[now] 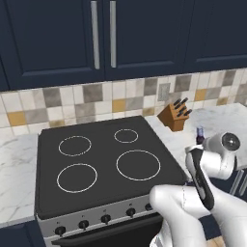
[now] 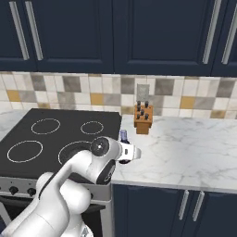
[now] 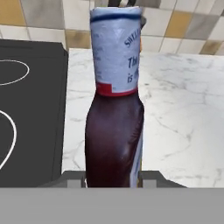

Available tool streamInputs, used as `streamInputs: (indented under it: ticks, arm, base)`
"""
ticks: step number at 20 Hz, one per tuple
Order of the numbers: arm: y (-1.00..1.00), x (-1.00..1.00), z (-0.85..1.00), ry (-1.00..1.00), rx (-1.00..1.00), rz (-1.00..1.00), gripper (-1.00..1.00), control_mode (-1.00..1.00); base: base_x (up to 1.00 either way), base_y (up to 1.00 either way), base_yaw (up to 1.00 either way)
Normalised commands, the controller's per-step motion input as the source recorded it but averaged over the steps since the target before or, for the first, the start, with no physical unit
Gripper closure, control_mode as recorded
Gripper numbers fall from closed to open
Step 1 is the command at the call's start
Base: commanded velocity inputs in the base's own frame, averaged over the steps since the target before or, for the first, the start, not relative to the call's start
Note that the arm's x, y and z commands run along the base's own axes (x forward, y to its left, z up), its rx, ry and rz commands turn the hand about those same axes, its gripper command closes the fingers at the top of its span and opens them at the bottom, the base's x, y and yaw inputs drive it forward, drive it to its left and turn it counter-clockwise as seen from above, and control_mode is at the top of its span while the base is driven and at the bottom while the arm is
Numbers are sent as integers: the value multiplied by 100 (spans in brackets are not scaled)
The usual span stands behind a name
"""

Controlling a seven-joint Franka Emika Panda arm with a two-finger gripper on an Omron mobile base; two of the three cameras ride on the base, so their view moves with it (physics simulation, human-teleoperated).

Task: Take 2 condiments from the cabinet and move them on the counter near the stove.Make sure the condiments are lined up with each other, next to each other.

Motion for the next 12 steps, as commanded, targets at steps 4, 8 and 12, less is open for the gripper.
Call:
streamInputs:
  ticks: [4, 8, 12]
  arm:
    - [1, 0, -31, -11, 0, 0, 100, -100]
    - [0, 8, -23, -1, 0, 0, 100, -100]
    - [2, 37, -18, 0, 0, 0, 100, -100]
  base:
    - [0, 0, 0]
    - [0, 0, 0]
    - [0, 0, 0]
